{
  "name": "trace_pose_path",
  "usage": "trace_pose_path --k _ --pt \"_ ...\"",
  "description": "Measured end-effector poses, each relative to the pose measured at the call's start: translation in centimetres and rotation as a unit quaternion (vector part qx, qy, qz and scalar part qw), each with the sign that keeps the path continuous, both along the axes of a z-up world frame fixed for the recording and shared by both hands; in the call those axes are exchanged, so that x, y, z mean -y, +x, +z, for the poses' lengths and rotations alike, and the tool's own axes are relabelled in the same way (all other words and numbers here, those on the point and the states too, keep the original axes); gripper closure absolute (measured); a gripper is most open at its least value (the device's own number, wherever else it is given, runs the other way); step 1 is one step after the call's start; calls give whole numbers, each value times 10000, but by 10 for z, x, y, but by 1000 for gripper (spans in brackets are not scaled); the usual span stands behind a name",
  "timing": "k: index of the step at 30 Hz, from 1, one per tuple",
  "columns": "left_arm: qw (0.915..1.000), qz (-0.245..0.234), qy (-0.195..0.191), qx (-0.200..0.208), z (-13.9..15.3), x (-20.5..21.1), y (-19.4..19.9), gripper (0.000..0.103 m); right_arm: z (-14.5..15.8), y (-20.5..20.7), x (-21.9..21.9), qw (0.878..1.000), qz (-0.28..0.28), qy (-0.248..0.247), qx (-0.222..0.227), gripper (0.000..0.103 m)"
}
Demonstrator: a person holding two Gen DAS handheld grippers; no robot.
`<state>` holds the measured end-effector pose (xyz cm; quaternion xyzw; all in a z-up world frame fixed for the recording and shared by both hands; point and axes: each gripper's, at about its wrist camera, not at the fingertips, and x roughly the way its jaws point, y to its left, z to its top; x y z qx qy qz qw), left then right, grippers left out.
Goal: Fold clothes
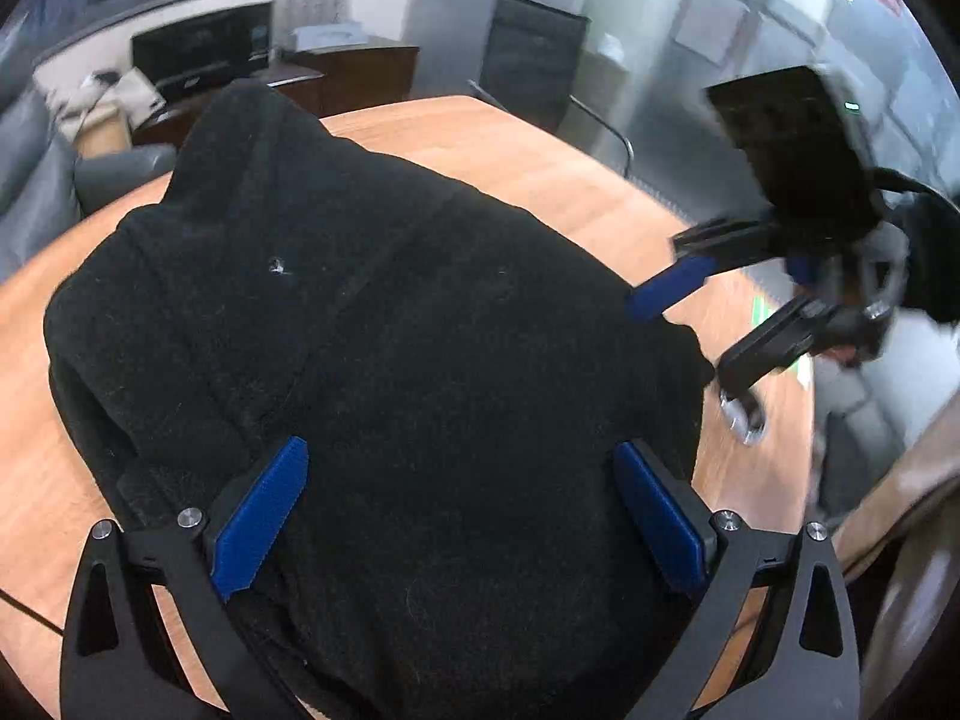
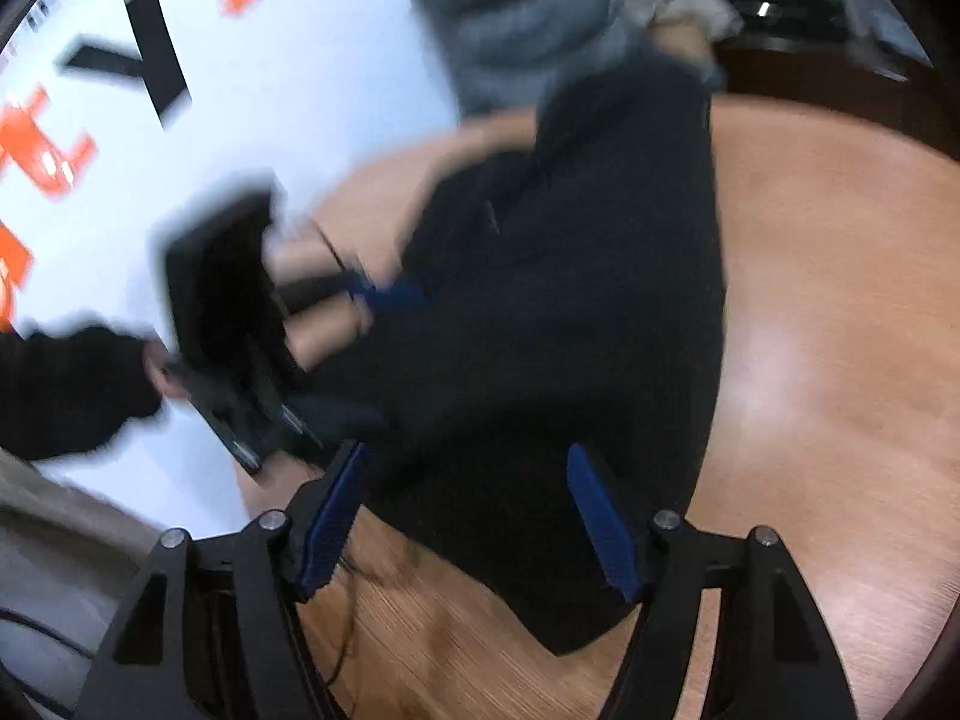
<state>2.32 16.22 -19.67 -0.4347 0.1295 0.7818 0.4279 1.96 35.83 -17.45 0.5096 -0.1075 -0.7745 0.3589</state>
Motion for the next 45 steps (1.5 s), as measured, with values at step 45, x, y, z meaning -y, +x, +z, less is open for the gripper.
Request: trace_pose_path --k 45 --pt "9166 2565 2034 2295 6 68 -19 0 1 -56 -68 9936 -559 -374 908 16"
